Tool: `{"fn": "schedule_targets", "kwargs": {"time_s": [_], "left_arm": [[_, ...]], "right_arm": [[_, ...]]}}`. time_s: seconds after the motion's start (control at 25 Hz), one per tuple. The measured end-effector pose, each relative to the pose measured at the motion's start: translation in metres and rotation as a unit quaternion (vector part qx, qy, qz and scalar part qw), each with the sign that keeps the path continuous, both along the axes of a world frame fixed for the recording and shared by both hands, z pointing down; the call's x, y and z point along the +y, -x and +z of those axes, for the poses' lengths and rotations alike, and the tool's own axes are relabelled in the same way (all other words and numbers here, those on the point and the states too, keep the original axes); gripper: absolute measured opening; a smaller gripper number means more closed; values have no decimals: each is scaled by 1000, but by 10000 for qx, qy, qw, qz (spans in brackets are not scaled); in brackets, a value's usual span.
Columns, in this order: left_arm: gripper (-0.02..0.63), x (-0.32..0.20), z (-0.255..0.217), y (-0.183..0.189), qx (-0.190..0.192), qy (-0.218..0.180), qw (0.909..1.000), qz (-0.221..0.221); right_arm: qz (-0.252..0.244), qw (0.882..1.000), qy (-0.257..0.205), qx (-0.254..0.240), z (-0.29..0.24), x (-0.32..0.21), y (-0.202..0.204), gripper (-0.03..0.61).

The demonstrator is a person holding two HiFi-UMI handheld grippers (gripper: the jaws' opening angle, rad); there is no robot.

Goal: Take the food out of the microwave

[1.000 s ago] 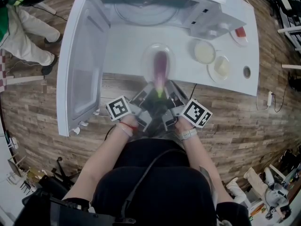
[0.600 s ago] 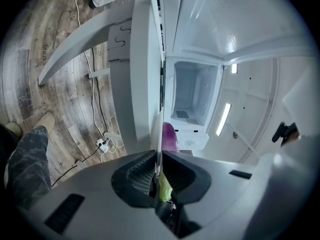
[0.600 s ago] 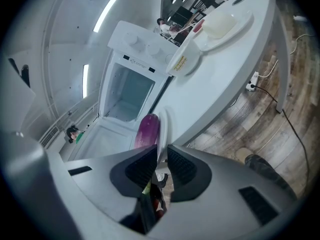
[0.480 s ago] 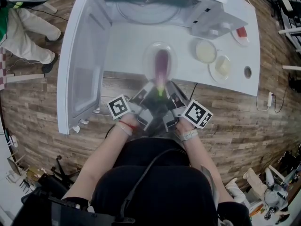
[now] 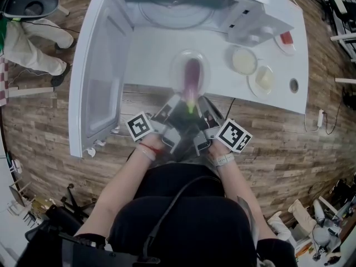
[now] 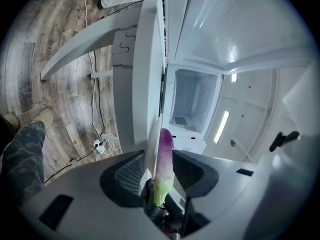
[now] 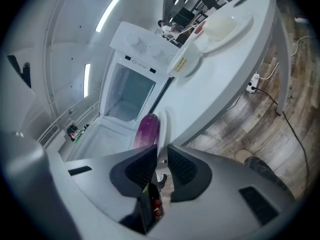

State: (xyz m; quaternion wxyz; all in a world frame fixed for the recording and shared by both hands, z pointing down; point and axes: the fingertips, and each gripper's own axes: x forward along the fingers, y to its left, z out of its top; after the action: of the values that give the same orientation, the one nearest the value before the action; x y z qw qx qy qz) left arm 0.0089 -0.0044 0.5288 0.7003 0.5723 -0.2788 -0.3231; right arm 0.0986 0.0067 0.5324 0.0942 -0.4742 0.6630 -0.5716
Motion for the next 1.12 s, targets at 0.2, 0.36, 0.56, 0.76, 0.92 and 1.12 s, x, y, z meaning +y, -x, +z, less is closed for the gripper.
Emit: {"fn": "schedule_targets", "kwargs": {"time_s": [0.2, 0.36, 0.56, 0.76, 0.92, 1.12], "left_arm": [[175, 2, 4, 7, -57, 30, 9999, -89], [176, 6, 6, 10, -114, 53, 9999, -119], [175, 13, 10, 15, -213, 108, 9997, -96], [173, 17, 10, 15, -295, 80, 9995, 24], [142, 19, 11, 16, -405, 82, 9991, 35], [11, 19, 11, 19, -586, -24, 9983, 57]], "right_arm": [[16, 10000, -58, 4, 0, 0, 0, 66], [12, 10000, -80, -6, 1, 2, -1, 66], [28, 9999, -128, 22, -1, 3, -1, 66], [163, 9996, -197, 149, -1, 2, -8, 66], [211, 9995, -212, 132, -2, 1, -10, 66], [237, 9994, -197, 135, 0, 4, -12, 46]]}}
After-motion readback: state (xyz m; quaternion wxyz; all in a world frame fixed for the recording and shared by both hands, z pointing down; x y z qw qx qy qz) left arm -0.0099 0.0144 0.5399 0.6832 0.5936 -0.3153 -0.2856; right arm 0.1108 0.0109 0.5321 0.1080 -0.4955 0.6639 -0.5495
